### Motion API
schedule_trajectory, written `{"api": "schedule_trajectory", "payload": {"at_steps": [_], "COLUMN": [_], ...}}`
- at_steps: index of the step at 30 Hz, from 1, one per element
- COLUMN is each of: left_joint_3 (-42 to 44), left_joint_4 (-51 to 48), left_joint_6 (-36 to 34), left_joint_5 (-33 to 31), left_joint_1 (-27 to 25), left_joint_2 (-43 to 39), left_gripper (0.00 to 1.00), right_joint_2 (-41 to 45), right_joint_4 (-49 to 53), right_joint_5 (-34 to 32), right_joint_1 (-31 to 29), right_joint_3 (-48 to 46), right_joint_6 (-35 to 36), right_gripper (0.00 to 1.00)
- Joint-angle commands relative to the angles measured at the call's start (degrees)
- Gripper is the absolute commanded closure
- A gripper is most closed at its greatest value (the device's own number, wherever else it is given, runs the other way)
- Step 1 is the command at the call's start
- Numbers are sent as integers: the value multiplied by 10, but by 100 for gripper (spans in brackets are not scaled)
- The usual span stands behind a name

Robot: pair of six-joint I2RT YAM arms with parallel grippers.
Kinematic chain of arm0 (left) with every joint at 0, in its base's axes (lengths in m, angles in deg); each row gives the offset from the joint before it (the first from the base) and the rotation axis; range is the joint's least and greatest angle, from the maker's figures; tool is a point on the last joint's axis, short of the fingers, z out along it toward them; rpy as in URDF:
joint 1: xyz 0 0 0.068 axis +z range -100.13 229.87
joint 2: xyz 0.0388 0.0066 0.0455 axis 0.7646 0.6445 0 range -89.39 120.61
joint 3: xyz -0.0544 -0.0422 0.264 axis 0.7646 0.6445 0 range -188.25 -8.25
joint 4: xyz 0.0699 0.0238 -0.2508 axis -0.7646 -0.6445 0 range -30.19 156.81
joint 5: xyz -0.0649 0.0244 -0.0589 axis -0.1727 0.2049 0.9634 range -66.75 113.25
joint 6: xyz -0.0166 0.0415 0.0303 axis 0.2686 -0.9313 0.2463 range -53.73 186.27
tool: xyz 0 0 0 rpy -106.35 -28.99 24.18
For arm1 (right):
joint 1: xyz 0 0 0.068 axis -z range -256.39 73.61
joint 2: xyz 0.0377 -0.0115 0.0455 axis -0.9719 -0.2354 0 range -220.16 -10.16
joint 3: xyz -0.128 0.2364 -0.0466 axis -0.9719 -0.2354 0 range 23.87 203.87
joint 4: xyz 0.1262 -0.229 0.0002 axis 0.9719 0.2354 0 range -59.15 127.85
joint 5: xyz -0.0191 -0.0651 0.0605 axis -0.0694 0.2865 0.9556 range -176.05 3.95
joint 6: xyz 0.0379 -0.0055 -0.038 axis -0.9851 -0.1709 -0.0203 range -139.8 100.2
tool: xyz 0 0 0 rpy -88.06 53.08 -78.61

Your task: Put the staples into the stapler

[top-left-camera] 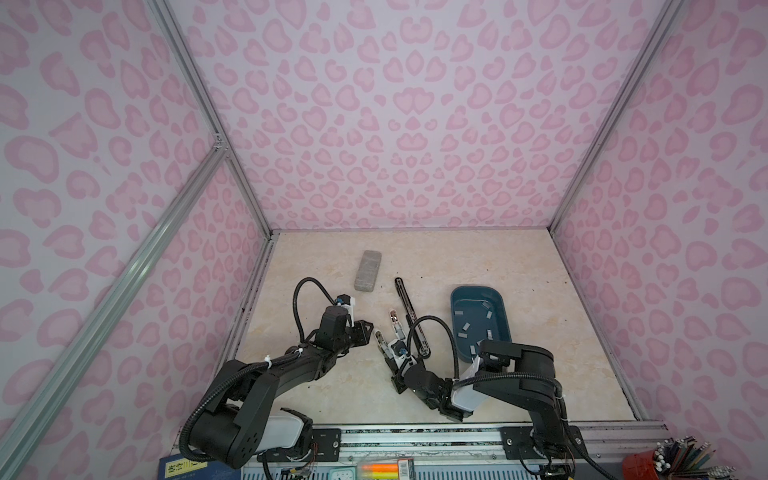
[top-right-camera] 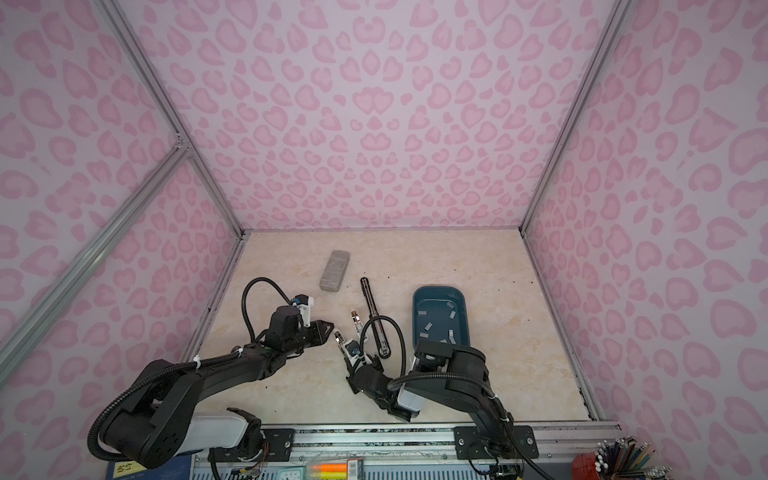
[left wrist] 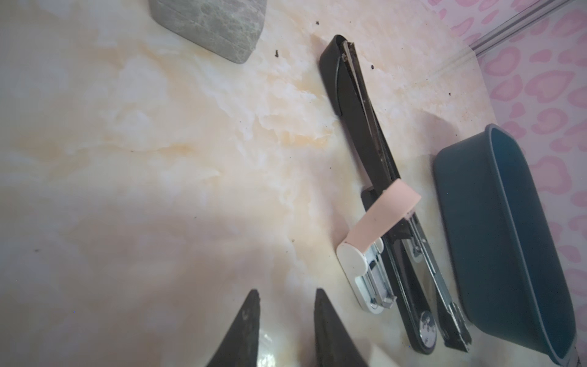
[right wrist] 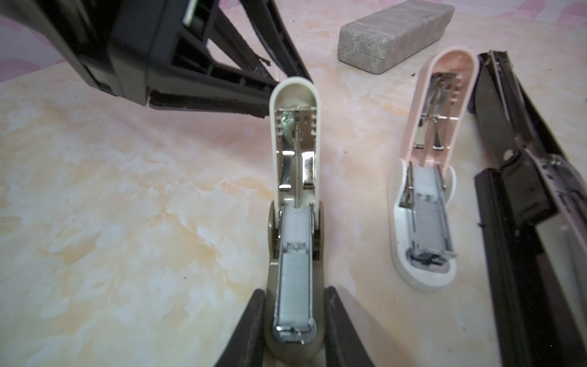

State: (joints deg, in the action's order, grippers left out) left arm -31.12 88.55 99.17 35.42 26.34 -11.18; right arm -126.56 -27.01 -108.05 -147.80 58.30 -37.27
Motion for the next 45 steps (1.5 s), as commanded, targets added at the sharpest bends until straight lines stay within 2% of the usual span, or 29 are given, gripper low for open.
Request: {"api": "schedule_trajectory", "payload": {"at_steps": [1,9,15,24,35,45], "left_joint_3": [-6,30,44,67,83,90], "left_joint_4": [52,105,123,136,134,129], "left_joint_6": [-6,-12,-11,0,-4,-9], "left_joint_5": [8,6,-46,-78,-121,-150], "left_joint_1": [-13,-52,-111,-129,-169,-176], "left_joint_2": [12,-3,-3,-16,-27,-28], "left_gripper": [69,70,70,71,69,68], "right_joint_2": [-13,-14,-13,-10,1,64], "right_joint_4": [124,123,122,112,94,44], "right_joint_5": [64,64,63,61,59,58], "right_joint_1": [-3,-3,-3,-3,-3,-2], "right_joint_3": [-3,-4,-6,-12,-27,-87], "right_joint_6": [5,4,3,1,0,-1], "right_gripper": [88,88,88,84,62,49]}}
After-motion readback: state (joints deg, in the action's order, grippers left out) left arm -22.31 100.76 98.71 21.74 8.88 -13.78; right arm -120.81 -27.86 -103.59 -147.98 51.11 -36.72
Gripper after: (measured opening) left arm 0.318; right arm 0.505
